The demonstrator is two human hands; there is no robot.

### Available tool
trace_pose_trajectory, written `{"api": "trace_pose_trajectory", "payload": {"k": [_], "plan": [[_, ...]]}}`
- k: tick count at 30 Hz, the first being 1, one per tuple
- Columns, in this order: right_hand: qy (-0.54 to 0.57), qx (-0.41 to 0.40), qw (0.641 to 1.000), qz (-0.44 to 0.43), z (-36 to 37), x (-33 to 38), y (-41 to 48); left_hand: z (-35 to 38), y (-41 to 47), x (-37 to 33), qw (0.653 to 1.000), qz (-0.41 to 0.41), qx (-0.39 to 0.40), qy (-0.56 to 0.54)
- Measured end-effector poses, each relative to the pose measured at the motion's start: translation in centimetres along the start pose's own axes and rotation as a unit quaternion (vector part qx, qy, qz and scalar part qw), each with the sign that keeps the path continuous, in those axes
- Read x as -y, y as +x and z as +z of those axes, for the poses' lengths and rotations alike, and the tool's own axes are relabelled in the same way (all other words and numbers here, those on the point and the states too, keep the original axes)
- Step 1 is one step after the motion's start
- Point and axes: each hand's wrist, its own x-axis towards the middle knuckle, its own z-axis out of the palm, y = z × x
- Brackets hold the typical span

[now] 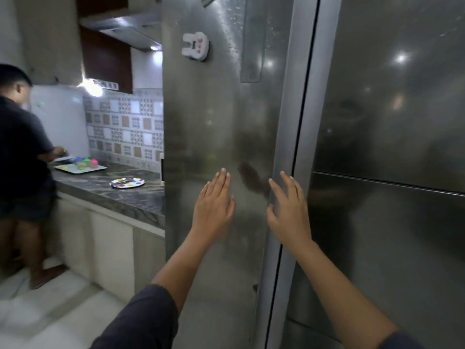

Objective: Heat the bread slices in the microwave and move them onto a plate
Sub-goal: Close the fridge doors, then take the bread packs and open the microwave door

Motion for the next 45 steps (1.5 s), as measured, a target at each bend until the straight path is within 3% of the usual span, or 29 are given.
{"api": "trace_pose_trajectory", "payload": {"k": [6,12,18,25,34,45], "plan": [[0.1,-0.008,0.994,-0.036,7.7,11.9,4.7,-5.5,-1.4,13.7,0.996,-0.068,-0.016,0.056],[0.191,0.06,0.977,-0.069,17.1,22.7,6.0,-9.6,-5.4,27.0,0.982,-0.15,-0.024,0.11],[0.214,0.133,0.961,-0.113,26.3,29.7,6.9,-10.7,-9.1,37.7,0.959,-0.236,-0.01,0.157],[0.253,0.14,0.948,-0.133,37.5,36.1,14.5,-10.0,-5.8,48.8,0.939,-0.278,-0.037,0.197],[0.296,0.145,0.933,-0.144,51.5,40.7,28.0,-5.3,4.7,63.5,0.923,-0.296,-0.063,0.236],[0.263,0.182,0.944,-0.085,68.5,39.1,36.4,6.1,14.0,77.7,0.946,-0.258,-0.022,0.197]]}}
